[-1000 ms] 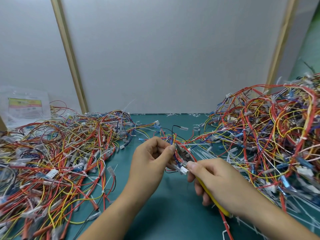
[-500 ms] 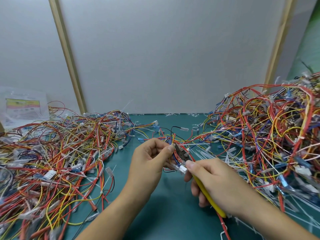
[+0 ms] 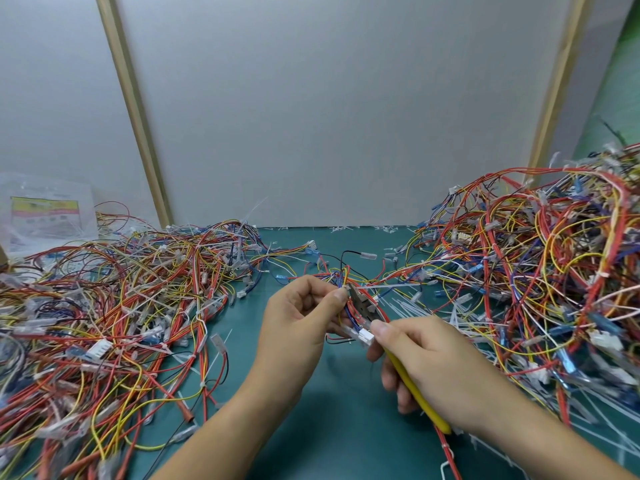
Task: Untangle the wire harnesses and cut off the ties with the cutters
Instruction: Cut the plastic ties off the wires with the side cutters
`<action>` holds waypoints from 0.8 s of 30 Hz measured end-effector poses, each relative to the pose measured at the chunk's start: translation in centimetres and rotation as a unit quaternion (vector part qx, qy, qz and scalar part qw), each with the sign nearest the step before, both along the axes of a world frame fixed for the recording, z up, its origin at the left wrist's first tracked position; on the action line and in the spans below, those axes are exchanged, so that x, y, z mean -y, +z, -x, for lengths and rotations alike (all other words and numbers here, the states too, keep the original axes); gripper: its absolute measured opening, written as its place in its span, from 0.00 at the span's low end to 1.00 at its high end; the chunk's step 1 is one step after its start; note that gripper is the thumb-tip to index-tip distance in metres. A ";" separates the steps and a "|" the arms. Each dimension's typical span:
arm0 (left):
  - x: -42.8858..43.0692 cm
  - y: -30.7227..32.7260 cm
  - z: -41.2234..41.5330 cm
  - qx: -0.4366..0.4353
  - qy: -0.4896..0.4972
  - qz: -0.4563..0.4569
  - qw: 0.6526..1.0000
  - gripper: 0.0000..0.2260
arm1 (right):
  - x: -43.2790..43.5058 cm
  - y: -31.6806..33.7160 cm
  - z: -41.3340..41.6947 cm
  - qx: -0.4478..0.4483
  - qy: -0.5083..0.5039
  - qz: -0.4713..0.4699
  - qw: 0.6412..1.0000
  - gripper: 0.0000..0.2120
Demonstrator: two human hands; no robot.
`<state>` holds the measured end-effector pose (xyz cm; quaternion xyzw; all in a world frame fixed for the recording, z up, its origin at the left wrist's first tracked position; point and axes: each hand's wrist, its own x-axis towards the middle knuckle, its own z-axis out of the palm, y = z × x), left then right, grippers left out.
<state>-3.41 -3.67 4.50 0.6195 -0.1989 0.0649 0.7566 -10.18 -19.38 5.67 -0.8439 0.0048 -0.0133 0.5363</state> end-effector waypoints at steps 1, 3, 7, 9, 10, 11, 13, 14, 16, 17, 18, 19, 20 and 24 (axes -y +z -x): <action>0.0 0.0 0.0 0.001 0.001 -0.001 1.000 0.06 | 0.0 0.0 0.0 0.000 0.000 0.000 1.000 0.20; 0.0 0.0 0.0 0.002 0.001 -0.002 1.000 0.06 | 0.0 0.0 0.0 -0.001 0.001 0.002 1.000 0.20; -0.1 -0.1 -0.1 0.006 -0.001 -0.009 1.000 0.06 | 0.1 0.0 -0.1 -0.004 0.006 -0.001 1.000 0.20; -0.1 -0.1 -0.1 0.005 -0.003 -0.008 1.000 0.06 | 0.2 -0.1 -0.1 -0.005 0.009 -0.005 1.000 0.20; -0.1 -0.1 -0.1 0.004 -0.004 -0.008 1.000 0.06 | 0.2 -0.1 -0.1 -0.005 0.010 -0.006 1.000 0.21; -0.1 -0.1 -0.1 0.003 -0.004 -0.008 1.000 0.06 | 0.2 -0.1 -0.1 -0.004 0.010 -0.004 1.000 0.21; -0.1 0.0 -0.1 0.002 -0.006 -0.010 1.000 0.06 | 0.2 -0.1 0.0 0.001 0.009 0.004 1.000 0.21; -0.1 0.0 -0.1 0.002 -0.008 -0.011 1.000 0.06 | 0.2 0.0 0.0 0.005 0.009 0.006 1.000 0.21; 0.0 0.0 0.0 0.001 -0.010 -0.010 1.000 0.05 | 0.2 0.0 0.1 0.009 0.010 0.002 1.000 0.21; 0.0 0.0 0.0 0.001 -0.010 -0.008 1.000 0.06 | 0.1 0.1 0.2 0.009 0.011 -0.003 1.000 0.21; 0.0 0.0 0.0 0.001 -0.008 -0.007 1.000 0.06 | 0.0 0.1 0.2 0.007 0.011 -0.010 1.000 0.21; -0.1 0.1 -0.1 0.001 -0.006 -0.006 1.000 0.06 | -0.1 0.2 0.3 0.006 0.010 -0.020 1.000 0.21; -0.1 0.1 -0.2 -0.001 -0.003 -0.006 1.000 0.06 | -0.2 0.3 0.3 0.004 0.007 -0.033 0.999 0.21; -0.3 0.3 -0.3 -0.025 0.016 -0.003 1.000 0.07 | 0.0 1.2 0.3 -0.008 -0.015 -0.107 0.994 0.21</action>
